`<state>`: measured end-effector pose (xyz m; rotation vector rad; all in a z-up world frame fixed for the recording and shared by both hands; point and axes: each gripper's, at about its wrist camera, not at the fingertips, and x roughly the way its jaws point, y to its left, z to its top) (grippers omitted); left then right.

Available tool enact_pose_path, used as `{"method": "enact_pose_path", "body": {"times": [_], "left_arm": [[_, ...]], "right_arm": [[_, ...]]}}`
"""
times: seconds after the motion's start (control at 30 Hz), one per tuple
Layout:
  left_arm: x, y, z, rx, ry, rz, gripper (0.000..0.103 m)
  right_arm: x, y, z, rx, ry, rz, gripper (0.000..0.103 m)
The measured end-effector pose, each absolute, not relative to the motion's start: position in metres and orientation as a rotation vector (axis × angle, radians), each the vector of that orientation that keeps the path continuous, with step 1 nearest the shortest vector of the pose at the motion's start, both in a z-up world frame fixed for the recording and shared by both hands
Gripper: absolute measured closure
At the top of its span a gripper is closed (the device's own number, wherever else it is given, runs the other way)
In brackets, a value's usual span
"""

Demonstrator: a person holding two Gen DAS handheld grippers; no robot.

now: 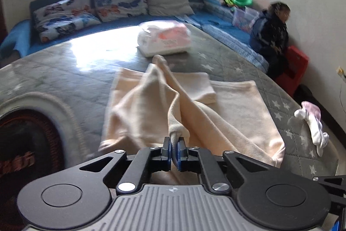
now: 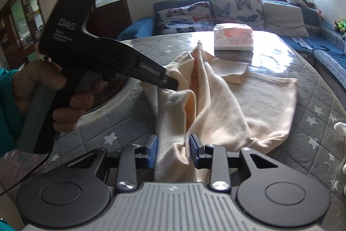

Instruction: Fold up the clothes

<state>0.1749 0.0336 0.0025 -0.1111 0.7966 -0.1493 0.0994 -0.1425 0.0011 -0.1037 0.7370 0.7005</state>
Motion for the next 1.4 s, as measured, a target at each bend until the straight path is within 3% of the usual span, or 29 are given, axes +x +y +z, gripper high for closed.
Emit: {"method": "enact_pose_path", "body": {"times": [0.37, 0.5, 0.6, 0.93, 1.07, 1.13, 1.2, 1.4], "left_arm": [[0.064, 0.098, 0.011, -0.17, 0.78, -0.039, 0.098], [0.033, 0.112, 0.003, -0.199, 0.807, 0.013, 0.098], [0.01, 0.118, -0.001, -0.206, 0.822, 0.04, 0.098], [-0.078, 0.136, -0.013, -0.234, 0.921, 0.108, 0.098], [-0.094, 0.14, -0.007, -0.221, 0.915, 0.091, 0.091], [-0.097, 0.14, 0.002, -0.184, 0.886, 0.091, 0.076], [-0.097, 0.138, 0.011, -0.139, 0.841, 0.097, 0.045], [-0.06, 0.121, 0.028, -0.06, 0.721, 0.013, 0.042]], "right_arm": [[0.055, -0.127, 0.006, -0.228, 0.764, 0.886, 0.078], [0.048, -0.127, 0.016, -0.208, 0.761, 0.931, 0.077], [0.045, -0.125, 0.023, -0.218, 0.734, 0.925, 0.066], [0.054, -0.108, 0.01, -0.231, 0.775, 0.919, 0.062], [0.061, -0.093, -0.001, -0.241, 0.805, 0.921, 0.062], [0.064, -0.089, -0.004, -0.245, 0.813, 0.921, 0.062], [0.066, -0.088, -0.008, -0.243, 0.819, 0.901, 0.062], [0.075, -0.089, -0.015, -0.216, 0.83, 0.853, 0.062]]}}
